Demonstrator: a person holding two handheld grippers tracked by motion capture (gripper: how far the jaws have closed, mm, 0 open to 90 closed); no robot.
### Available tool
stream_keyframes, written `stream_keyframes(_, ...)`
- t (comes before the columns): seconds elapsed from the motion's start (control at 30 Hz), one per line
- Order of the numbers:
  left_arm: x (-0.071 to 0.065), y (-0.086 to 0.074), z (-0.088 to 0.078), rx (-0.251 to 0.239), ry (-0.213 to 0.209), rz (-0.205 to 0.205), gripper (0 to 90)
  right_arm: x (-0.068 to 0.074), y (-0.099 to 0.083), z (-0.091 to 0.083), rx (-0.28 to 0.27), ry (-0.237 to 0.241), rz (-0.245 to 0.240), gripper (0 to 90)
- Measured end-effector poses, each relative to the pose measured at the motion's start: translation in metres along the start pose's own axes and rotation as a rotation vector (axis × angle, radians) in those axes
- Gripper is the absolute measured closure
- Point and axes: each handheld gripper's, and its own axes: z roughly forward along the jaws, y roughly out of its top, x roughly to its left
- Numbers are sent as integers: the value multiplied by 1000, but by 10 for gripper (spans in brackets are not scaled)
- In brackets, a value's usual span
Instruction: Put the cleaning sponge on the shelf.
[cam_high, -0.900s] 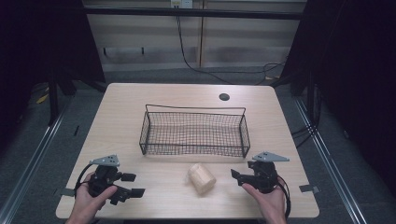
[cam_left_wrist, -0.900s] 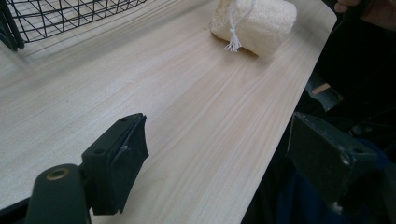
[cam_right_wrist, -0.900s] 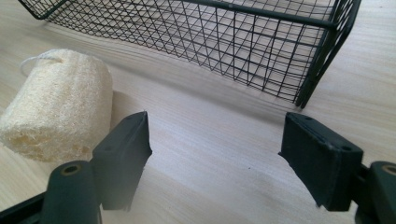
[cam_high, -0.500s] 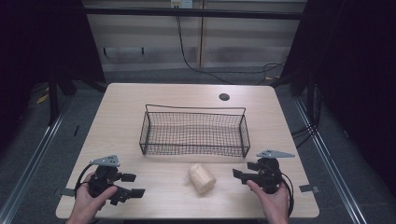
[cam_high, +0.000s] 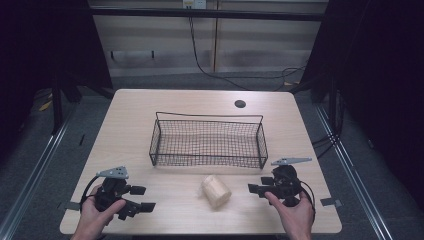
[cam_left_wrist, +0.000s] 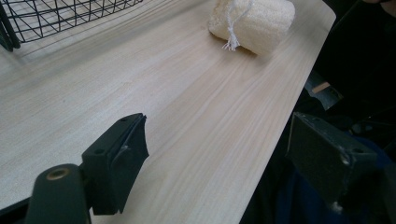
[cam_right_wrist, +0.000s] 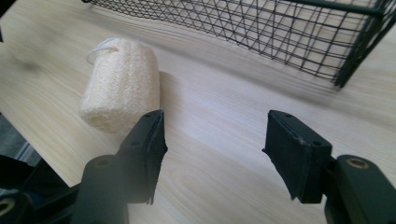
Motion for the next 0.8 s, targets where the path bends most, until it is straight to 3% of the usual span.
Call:
stream_keyframes(0.13, 0, 0, 0, 3, 1, 2, 196, -1, 4, -3, 3, 19, 20, 310)
stream_keyframes(0.33, 0, 0, 0, 3, 6, 1, 196, 5, 12, -8, 29, 39, -13, 288)
stream_keyframes(0.47, 0, 0, 0, 5, 9, 3, 197, 10, 17, -7, 65, 90, -33, 268)
stream_keyframes(0.8, 1, 0, 0, 9, 8, 0, 197, 22, 30, -1, 128, 114, -60, 246)
